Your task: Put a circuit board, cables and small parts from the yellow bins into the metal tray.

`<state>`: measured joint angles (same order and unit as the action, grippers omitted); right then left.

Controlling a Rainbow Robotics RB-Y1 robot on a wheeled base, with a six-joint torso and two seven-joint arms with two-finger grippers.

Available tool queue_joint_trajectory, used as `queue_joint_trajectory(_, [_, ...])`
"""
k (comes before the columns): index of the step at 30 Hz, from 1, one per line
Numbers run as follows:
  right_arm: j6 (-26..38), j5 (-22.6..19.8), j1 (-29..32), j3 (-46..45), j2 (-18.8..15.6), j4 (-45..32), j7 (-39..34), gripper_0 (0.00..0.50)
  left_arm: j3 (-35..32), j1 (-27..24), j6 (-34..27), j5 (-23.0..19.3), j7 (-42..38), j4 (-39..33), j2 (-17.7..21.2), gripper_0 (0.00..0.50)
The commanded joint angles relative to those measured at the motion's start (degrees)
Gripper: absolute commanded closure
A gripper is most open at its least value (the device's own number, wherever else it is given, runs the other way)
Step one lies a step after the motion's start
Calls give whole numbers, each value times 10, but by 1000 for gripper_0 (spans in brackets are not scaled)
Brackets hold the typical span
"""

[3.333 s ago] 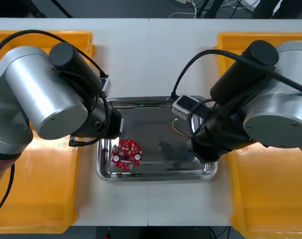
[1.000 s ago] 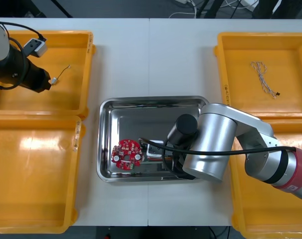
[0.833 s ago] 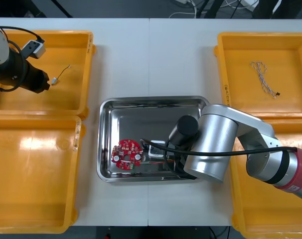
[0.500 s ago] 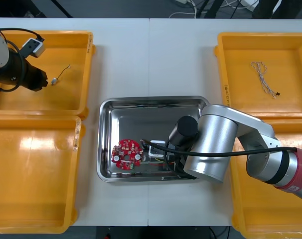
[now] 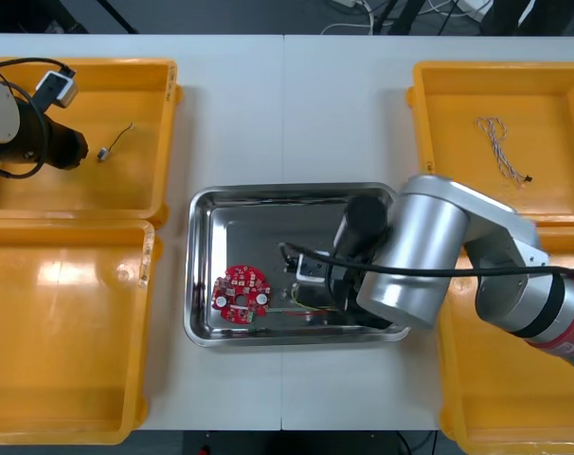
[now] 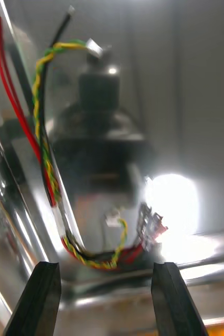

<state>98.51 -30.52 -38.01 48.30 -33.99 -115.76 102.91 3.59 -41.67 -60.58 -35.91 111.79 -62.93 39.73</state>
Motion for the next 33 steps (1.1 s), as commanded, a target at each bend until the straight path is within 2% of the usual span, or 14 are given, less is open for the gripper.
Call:
queue_joint_trajectory(1, [43,-43,-15,-85,-2,-32,26,0,6,-28,26,4,83,13,24,0])
queue_joint_trajectory(7, [115,-99,-29,-161,1,-39,25,0,6,-28,31,2,92,24,24,0])
queue_joint_trajectory(14, [115,-150,-51,-262,6,-39,18,0,6,-28,42,-7,103,47,24,0])
queue_joint_trajectory(19, [115,-157,-52,-335,4,-38,10,0,7,-27,53,-15,109,62,18,0])
queue_joint_trajectory(26, [115,-184,-94,-398,-24,55,9,0,9,-27,56,-27,109,65,18,0])
queue_joint_trajectory(28, [115,-184,-106,-413,-32,79,11,0,9,-28,56,-29,110,69,18,30])
queue_joint_trajectory(30, [115,-184,-116,-426,-41,104,12,0,10,-27,58,-34,113,71,18,102])
queue_joint_trajectory(31, [115,-182,-121,-436,-46,118,12,0,13,-27,61,-35,113,72,18,170])
queue_joint_trajectory(33, [115,-174,-126,-457,-54,142,15,0,19,-24,68,-39,113,72,18,362])
